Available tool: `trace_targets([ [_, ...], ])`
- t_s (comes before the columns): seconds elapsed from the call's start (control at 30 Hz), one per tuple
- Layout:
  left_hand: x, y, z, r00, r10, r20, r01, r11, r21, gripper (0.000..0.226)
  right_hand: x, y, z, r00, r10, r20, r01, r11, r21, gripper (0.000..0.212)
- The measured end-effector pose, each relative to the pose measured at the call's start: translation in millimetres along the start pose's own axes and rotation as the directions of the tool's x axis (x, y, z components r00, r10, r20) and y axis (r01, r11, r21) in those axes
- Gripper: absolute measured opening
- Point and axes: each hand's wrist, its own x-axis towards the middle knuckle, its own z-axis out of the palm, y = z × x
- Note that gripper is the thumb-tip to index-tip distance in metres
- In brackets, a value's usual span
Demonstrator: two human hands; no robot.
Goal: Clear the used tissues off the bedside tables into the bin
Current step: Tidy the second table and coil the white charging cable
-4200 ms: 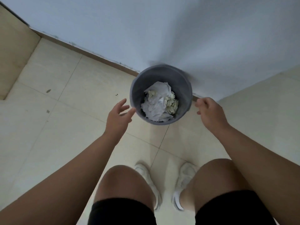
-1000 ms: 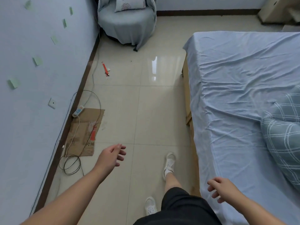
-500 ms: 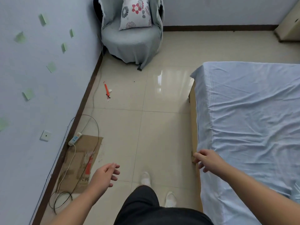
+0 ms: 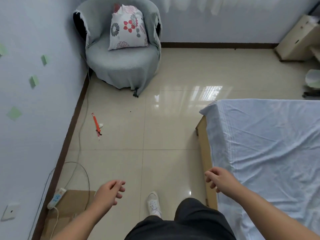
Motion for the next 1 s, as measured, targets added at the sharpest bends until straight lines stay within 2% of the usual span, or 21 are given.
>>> trace_targets([
  [0.23, 119, 196, -7, 0.978, 0.202, 0.057, -0.206, 0.977, 0.061, 0.024, 63, 11, -36, 0.974, 0.225, -0.018, -0.220, 0.963, 0.156, 0.021],
  [0.37, 177, 275, 5, 0.970, 0.236, 0.049, -0.239, 0.969, 0.062, 0.023, 130, -10, -70, 0.965, 0.261, -0.026, -0.247, 0.938, 0.244, 0.021],
  [0.57, 236, 344, 5, 0.975, 0.221, 0.013, -0.221, 0.967, 0.128, 0.022, 233, -104, -154, 0.986, 0.165, -0.025, -0.153, 0.952, 0.264, 0.019],
  [0.73, 284, 370, -2, 0.991, 0.132, -0.006, -0.131, 0.986, 0.099, 0.023, 316, -199, -234, 0.997, 0.021, -0.071, -0.001, 0.964, 0.265, 0.021],
  [0.83, 324, 395, -2, 0.997, 0.073, -0.025, -0.071, 0.995, 0.077, 0.023, 366, -246, -275, 0.994, -0.015, -0.113, 0.044, 0.964, 0.263, 0.019],
  [1.0, 417, 485, 7, 0.994, 0.098, 0.044, -0.101, 0.992, 0.079, 0.022, 446, -305, -327, 0.985, -0.032, -0.169, 0.072, 0.968, 0.240, 0.016],
])
